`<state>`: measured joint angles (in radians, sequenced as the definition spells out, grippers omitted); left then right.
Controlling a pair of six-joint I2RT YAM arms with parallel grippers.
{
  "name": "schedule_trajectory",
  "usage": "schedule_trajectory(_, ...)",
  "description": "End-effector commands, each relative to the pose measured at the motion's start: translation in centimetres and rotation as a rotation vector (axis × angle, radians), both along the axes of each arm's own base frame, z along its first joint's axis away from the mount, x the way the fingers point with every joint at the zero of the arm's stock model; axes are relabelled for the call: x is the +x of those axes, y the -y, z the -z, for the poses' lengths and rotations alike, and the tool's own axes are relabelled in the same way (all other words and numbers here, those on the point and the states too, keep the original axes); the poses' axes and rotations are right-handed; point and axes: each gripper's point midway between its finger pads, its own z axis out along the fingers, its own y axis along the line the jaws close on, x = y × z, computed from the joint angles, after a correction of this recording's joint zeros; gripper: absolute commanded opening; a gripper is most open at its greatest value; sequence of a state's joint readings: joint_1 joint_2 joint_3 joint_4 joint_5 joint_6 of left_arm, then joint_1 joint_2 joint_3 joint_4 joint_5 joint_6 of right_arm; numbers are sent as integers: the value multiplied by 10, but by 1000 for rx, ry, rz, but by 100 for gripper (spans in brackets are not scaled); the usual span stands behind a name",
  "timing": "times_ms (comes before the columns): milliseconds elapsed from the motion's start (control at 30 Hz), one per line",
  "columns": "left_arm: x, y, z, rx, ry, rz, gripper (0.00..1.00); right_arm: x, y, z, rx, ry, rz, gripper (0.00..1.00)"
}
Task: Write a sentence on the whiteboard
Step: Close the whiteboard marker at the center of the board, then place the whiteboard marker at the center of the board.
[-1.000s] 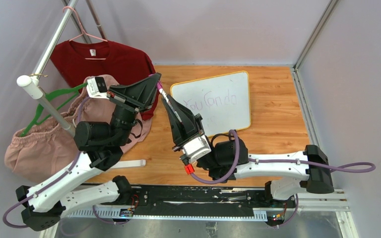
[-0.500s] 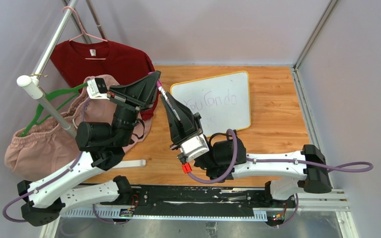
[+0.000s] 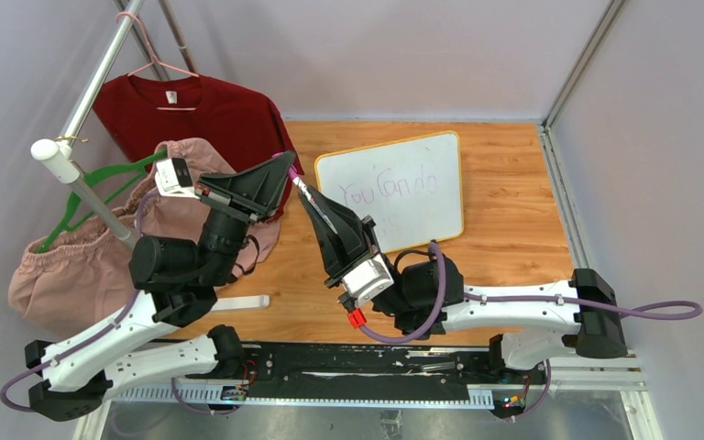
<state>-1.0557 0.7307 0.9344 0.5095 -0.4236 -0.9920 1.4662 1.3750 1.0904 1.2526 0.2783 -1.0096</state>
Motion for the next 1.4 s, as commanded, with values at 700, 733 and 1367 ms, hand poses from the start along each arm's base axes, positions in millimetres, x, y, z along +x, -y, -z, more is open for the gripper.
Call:
schedule_trajectory(700, 6, -33, 40, 88, -85, -148, 0, -32, -3, 56, -183, -109, -87, 52)
schedule_trajectory(733, 7, -35, 41, 92, -87, -157, 0, -33, -2, 59, -192, -117, -88, 54)
schedule_trajectory(1367, -3, -22, 62, 455, 64, -198, 0, -29, 51, 64, -353, -756, -462, 67)
